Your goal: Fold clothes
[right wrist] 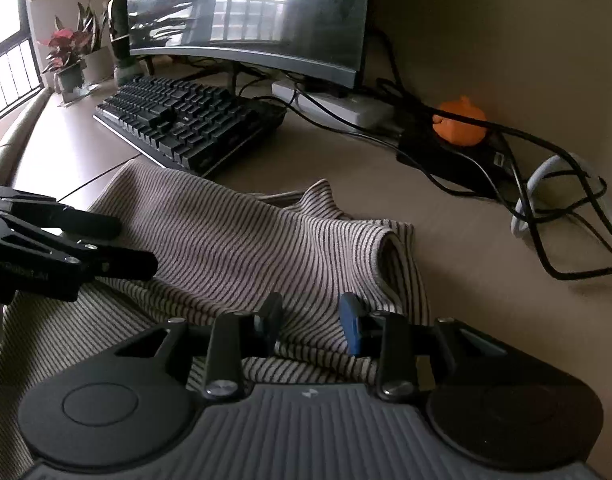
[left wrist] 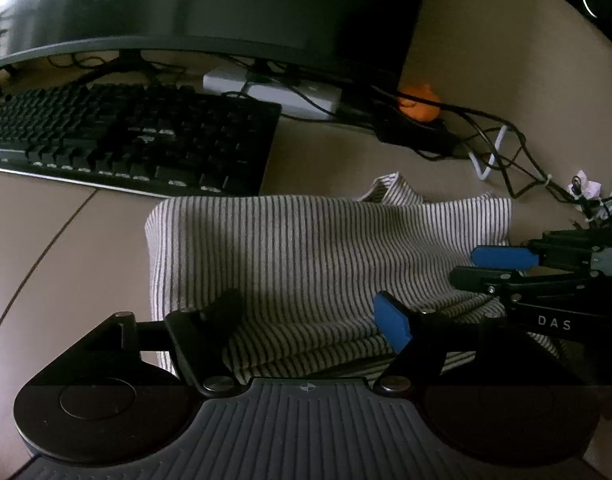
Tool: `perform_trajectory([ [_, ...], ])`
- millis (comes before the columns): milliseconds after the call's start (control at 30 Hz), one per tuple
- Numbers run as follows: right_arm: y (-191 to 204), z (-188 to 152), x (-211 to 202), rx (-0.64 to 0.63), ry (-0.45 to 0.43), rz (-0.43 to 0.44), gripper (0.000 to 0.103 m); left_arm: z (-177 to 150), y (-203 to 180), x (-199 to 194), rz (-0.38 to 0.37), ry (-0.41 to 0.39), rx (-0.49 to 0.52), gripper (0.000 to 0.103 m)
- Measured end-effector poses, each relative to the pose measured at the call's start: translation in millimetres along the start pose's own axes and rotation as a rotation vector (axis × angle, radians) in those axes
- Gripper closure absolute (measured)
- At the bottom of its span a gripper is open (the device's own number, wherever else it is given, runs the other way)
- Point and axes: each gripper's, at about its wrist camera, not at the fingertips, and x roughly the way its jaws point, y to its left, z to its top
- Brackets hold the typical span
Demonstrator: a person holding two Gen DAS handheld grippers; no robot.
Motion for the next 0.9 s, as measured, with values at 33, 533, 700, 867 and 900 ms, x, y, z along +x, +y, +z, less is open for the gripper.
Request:
perform_trajectory([
  [33, 1, 0, -3, 0.007, 0.002, -0.002, 0.071, 0, 0, -1, -0.002, 0.004, 0.001, 0.024],
  [533, -65, 37, -8, 0.336, 0.043, 0.042, 0.040, 17, 89, 1, -0.078, 0.107, -0.305, 0.021],
  [700, -61, 42, 16, 0.305, 0.074, 0.058, 0.040, 27, 82, 24, -0.103, 0.118, -0.263, 0.022],
  [867, -55, 47, 34, 0.277, 0.103, 0.089, 0.040, 35, 79, 34, -0.128, 0.101, -0.226, 0.023],
  [900, -54, 48, 37, 0.272, 0.109, 0.095, 0.040, 35, 78, 35, -0.130, 0.098, -0.210, 0.028],
])
